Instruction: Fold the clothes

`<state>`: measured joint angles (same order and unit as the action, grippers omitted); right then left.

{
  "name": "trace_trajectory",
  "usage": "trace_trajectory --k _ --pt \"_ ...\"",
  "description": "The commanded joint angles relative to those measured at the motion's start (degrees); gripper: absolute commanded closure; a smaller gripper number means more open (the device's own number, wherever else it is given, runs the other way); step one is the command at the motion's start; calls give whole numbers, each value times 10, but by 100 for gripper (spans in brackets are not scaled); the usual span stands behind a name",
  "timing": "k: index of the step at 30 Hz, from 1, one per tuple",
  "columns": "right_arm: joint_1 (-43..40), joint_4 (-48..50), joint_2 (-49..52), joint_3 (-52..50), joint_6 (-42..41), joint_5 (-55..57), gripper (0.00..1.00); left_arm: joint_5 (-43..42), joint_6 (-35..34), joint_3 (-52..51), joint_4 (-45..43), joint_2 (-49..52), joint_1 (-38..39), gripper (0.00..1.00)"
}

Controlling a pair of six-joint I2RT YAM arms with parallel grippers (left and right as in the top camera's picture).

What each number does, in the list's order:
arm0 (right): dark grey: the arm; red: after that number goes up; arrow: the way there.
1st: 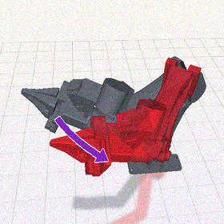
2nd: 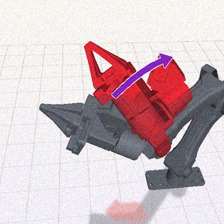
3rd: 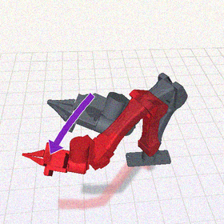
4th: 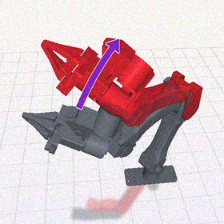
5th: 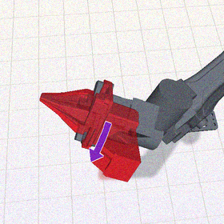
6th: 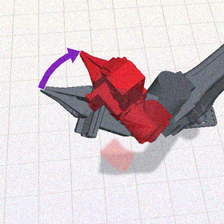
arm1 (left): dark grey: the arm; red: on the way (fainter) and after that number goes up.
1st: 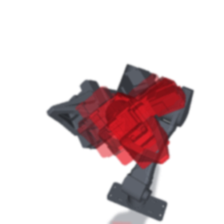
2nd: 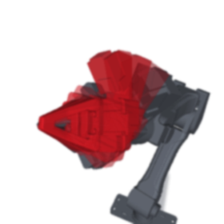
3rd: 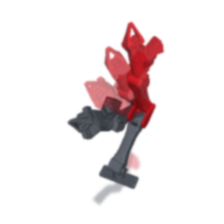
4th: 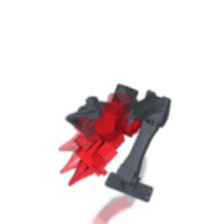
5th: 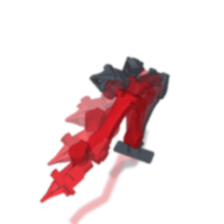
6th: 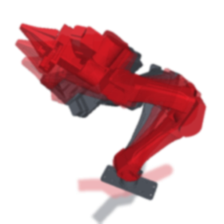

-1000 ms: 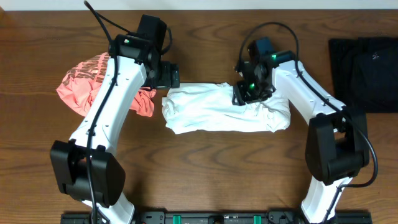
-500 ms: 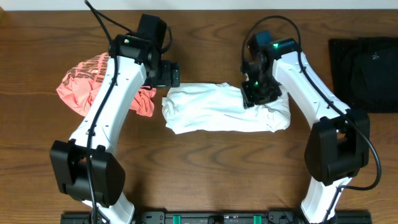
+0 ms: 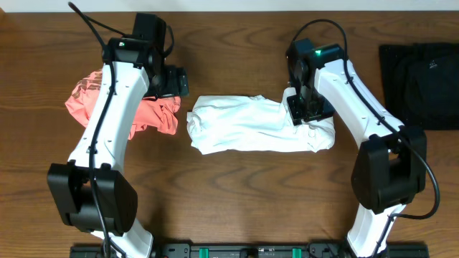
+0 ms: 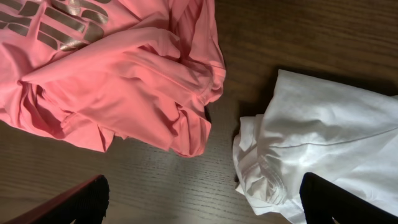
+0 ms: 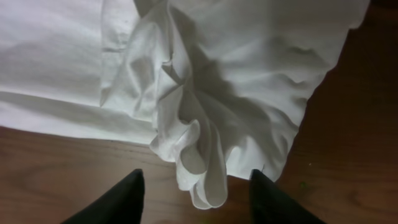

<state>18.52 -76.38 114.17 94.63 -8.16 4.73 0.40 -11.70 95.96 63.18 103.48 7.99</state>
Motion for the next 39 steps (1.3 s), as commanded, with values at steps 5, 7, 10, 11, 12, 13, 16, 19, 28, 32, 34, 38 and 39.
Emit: trace_trajectory --k 5,7,10,11,12,13,16,19,28,32,34,38,39 --pt "3 3 0 -33 -6 10 60 6 11 8 2 -4 -3 2" --pt "3 4 0 -39 -6 10 62 6 11 8 1 -4 -3 2" --pt "3 9 0 -45 -6 5 67 7 11 8 1 -4 -3 2" --pt "3 10 0 -46 -6 1 69 6 11 8 1 -4 -3 2" --pt "3 12 0 -48 -6 -6 73 6 11 8 0 -4 -3 2" --pt "3 16 0 -49 -6 -14 78 7 11 8 0 -4 -3 2" --pt "7 23 0 -50 -6 -37 93 7 11 8 0 -4 -3 2" --pt "19 27 0 -50 -6 -44 99 7 12 8 -1 -4 -3 2" --pt "83 40 0 -52 -6 -67 98 6 11 8 -3 -6 -30 2" --pt "115 39 0 -52 -9 -67 99 6 11 8 -3 -6 -45 2" --pt "127 37 0 -52 -11 -67 98 6 11 8 -3 -6 -48 2" --pt "147 19 0 -52 -12 -67 85 6 11 8 -3 -6 -51 2" --pt "151 11 0 -52 -12 -67 72 6 11 8 -3 -6 -51 2"
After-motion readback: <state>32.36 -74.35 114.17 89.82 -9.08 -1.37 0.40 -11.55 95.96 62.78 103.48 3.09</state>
